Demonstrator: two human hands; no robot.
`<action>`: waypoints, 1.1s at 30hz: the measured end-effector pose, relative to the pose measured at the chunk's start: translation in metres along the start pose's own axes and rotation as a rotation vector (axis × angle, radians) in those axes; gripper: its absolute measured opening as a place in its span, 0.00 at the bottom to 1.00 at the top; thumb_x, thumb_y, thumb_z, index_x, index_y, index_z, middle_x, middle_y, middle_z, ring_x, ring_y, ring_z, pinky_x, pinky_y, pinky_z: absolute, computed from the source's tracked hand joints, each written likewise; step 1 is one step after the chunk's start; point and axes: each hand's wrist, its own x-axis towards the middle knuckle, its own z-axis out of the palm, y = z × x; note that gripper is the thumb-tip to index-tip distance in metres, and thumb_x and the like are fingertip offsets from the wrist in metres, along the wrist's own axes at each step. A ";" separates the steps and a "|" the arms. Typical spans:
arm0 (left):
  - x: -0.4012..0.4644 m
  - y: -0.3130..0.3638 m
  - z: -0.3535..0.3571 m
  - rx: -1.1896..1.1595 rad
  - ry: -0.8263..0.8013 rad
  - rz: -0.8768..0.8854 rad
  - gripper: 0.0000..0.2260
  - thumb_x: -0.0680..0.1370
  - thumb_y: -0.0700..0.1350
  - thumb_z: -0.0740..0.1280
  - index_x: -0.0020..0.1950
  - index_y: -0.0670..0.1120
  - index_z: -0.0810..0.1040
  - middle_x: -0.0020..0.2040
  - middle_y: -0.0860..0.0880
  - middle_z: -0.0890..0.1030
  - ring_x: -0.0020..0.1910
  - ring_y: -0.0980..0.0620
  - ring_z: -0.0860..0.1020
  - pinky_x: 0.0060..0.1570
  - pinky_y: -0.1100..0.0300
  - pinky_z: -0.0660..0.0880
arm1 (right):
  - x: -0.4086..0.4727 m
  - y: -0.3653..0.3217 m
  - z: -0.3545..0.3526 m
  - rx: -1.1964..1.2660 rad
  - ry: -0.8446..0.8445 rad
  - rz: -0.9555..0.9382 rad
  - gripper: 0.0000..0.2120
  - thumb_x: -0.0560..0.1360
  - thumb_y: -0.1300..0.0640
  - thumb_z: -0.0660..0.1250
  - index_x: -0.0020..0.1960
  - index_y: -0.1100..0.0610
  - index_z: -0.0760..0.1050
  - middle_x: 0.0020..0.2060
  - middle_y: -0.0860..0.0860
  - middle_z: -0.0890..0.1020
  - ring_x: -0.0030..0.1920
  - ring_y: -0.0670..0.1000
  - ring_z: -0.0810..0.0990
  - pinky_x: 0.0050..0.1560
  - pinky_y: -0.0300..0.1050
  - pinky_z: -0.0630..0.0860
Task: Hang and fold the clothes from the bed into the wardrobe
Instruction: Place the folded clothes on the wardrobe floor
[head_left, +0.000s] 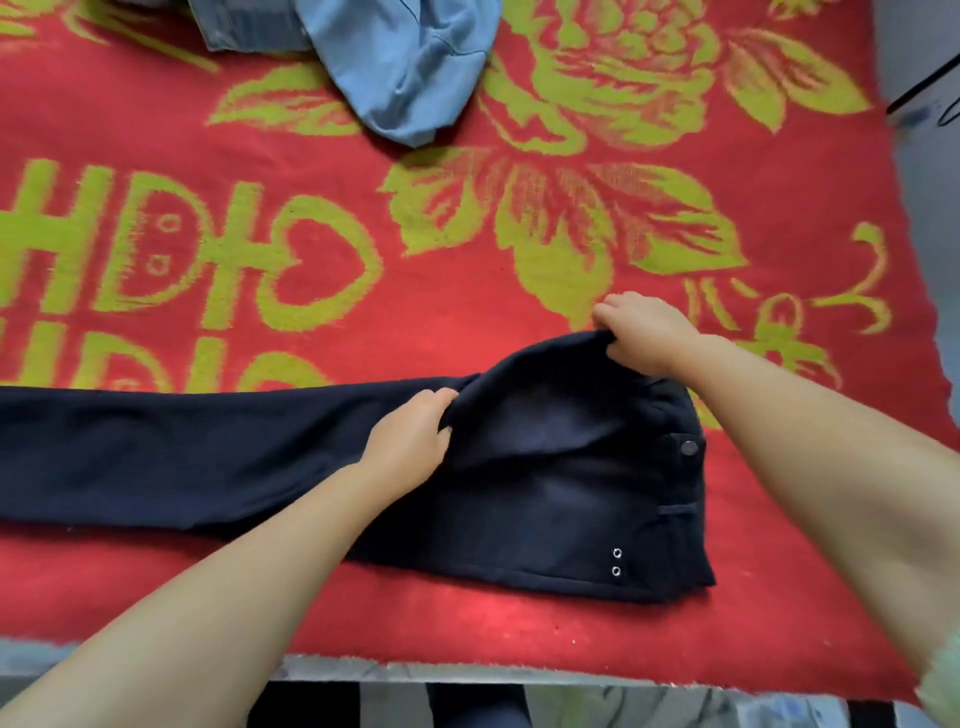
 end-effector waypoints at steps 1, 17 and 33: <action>-0.007 0.003 0.000 0.037 0.011 0.066 0.17 0.78 0.44 0.61 0.67 0.51 0.67 0.58 0.50 0.76 0.56 0.45 0.76 0.51 0.49 0.74 | -0.012 0.007 -0.008 0.058 0.046 -0.035 0.06 0.73 0.58 0.64 0.48 0.54 0.68 0.49 0.52 0.74 0.55 0.57 0.73 0.45 0.48 0.67; -0.104 -0.009 0.068 0.517 -0.274 0.350 0.30 0.77 0.48 0.64 0.78 0.49 0.58 0.75 0.39 0.60 0.74 0.42 0.61 0.70 0.48 0.61 | -0.220 -0.027 0.138 0.733 0.258 0.678 0.20 0.76 0.54 0.68 0.65 0.59 0.71 0.57 0.56 0.75 0.60 0.58 0.73 0.60 0.52 0.69; -0.077 0.021 0.091 0.553 -0.325 -0.026 0.28 0.81 0.61 0.45 0.76 0.57 0.34 0.75 0.50 0.28 0.75 0.48 0.32 0.70 0.33 0.46 | -0.199 0.013 0.151 1.164 0.116 0.790 0.15 0.76 0.53 0.69 0.60 0.57 0.75 0.56 0.55 0.81 0.57 0.56 0.78 0.54 0.47 0.71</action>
